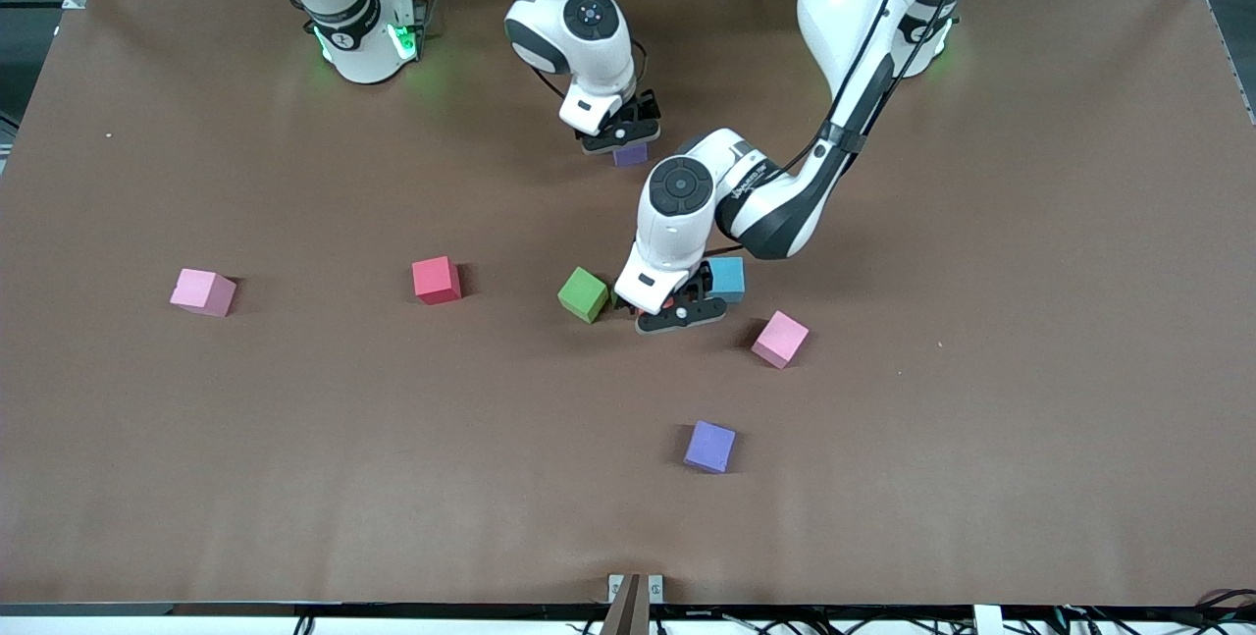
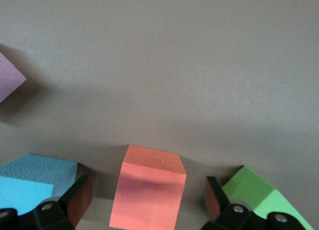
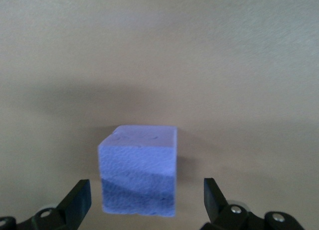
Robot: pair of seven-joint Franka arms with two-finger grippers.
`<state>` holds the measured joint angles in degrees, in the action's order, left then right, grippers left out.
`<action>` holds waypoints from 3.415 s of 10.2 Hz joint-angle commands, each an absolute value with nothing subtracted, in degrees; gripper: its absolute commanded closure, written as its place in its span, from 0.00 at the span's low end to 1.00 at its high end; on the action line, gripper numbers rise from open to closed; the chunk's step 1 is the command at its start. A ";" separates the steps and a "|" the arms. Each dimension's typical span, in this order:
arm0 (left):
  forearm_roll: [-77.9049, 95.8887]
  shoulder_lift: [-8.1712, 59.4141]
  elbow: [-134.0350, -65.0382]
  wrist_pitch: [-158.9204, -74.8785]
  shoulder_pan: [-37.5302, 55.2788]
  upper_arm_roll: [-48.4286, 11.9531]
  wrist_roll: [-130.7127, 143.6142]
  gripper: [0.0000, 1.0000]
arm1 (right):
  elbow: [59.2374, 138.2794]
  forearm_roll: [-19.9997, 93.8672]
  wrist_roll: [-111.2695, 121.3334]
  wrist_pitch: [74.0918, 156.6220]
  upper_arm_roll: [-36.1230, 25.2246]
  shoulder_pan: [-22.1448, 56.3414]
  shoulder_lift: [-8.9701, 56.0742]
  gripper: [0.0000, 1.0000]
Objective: Arrange blocks into number 1
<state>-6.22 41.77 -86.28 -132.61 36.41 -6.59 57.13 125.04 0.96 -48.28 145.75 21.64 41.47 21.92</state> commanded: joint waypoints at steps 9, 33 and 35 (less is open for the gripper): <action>-7.73 45.61 -84.64 -131.48 38.41 -6.33 55.90 0.06 | 122.78 -0.79 -54.92 143.45 21.53 43.15 25.31 1.00; -7.47 33.85 -94.20 -122.52 36.12 -11.50 56.76 1.00 | 122.17 -1.58 -44.34 130.61 22.68 26.48 13.89 0.00; -7.91 31.56 -98.24 -123.91 36.39 -15.53 59.92 1.00 | 121.99 -1.49 -37.56 128.07 19.97 21.99 12.31 0.00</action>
<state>-6.23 35.64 -92.71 -122.45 36.23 -13.11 56.67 121.95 -1.46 -41.90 130.22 21.28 25.05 14.31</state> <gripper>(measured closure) 0.441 0.000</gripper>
